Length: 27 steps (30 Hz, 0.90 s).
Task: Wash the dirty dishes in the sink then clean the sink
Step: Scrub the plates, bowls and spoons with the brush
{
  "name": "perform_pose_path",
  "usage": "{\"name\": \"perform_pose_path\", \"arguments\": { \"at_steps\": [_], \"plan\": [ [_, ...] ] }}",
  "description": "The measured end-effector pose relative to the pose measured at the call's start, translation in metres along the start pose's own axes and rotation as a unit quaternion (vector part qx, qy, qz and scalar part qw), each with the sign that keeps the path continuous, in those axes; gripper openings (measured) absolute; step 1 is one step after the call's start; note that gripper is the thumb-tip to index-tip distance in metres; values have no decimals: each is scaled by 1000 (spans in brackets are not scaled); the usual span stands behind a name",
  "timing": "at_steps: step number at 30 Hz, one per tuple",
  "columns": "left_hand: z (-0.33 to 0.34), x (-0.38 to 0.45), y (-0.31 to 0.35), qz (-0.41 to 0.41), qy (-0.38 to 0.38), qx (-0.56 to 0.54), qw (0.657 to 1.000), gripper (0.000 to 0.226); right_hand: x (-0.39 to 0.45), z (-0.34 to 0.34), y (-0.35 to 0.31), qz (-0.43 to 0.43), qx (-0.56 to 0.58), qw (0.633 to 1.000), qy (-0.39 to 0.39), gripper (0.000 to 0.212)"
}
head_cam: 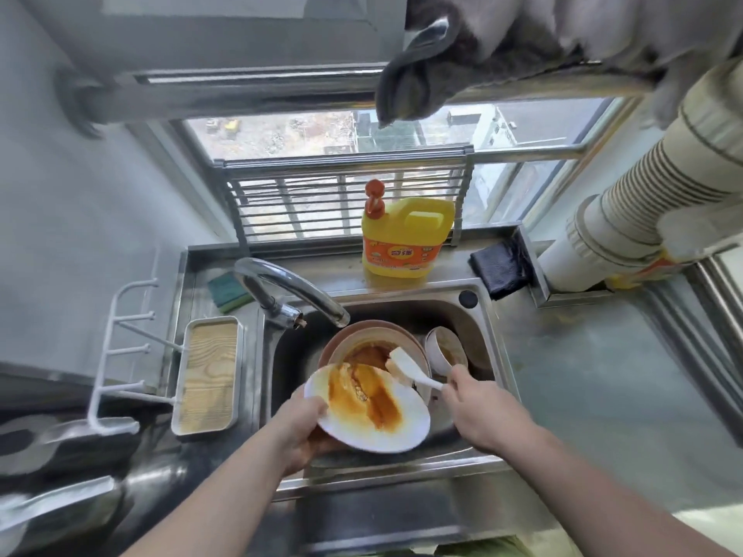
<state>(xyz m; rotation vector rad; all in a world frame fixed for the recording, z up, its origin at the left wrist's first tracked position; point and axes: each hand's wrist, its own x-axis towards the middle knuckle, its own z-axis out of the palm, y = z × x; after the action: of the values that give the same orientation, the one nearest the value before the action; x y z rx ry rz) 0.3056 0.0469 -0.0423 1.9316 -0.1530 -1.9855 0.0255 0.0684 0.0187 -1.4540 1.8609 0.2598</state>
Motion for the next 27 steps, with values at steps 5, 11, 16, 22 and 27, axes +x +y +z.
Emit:
{"name": "perform_pose_path", "arguments": {
  "at_steps": [5, 11, 16, 22, 27],
  "plan": [
    [18, -2, 0, 117, 58, -28, 991, 26, -2, 41, -53, -88, 182, 973, -110, 41],
    [31, 5, -13, 163, 104, -72, 978, 30, 46, 45, -54, -76, 99, 991, -43, 39],
    [22, 17, -8, 156, 144, -91, 973, 28, 10, 65, -15, -81, 123, 984, -100, 28],
    [36, 20, -23, 188, 114, -75, 973, 36, 39, 46, -30, -74, 102, 992, -29, 32],
    [31, 17, -5, 160, 128, -113, 972, 35, -3, 75, -42, -136, 141, 978, -73, 27]
  ]
}}
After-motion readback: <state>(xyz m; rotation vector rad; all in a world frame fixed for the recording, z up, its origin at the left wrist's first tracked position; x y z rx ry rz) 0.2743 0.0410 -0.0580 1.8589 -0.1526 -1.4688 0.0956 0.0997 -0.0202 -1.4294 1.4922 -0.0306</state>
